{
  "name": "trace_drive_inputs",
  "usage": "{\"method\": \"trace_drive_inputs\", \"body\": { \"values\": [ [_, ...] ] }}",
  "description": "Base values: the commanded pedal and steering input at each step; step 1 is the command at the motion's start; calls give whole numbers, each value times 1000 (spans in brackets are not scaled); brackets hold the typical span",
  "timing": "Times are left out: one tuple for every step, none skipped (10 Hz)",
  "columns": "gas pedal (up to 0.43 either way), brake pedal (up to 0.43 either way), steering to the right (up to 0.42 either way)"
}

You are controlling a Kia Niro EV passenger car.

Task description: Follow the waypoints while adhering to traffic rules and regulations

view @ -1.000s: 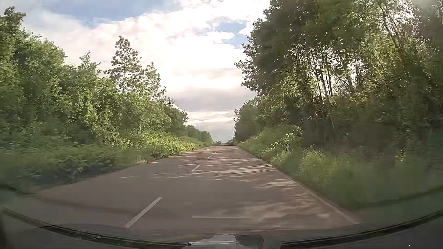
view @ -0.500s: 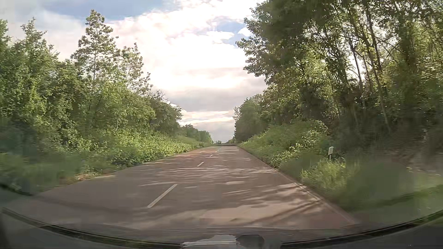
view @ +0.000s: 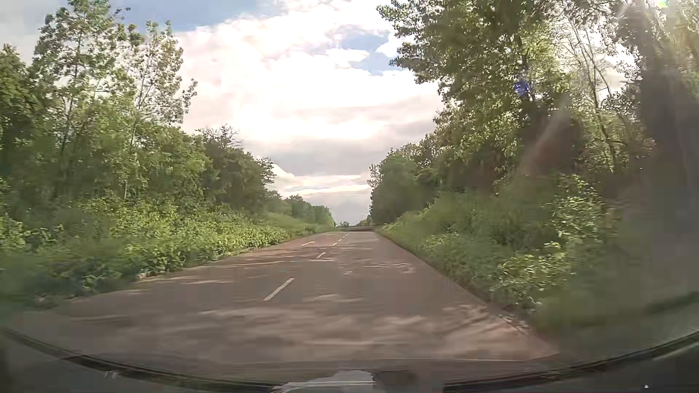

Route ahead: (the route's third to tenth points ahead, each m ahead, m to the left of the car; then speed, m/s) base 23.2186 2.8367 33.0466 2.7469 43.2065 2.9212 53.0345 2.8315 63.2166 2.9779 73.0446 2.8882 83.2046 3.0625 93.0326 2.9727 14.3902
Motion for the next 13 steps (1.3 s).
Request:
{"method": "trace_drive_inputs", "body": {
  "values": [
    [189,0,2],
    [189,0,2],
    [189,0,2],
    [189,0,2],
    [189,0,2],
    [177,0,1],
    [177,0,1],
    [177,0,1],
    [177,0,1],
    [169,0,1],
    [169,0,1],
    [169,0,1],
    [169,0,1]
  ]
}}
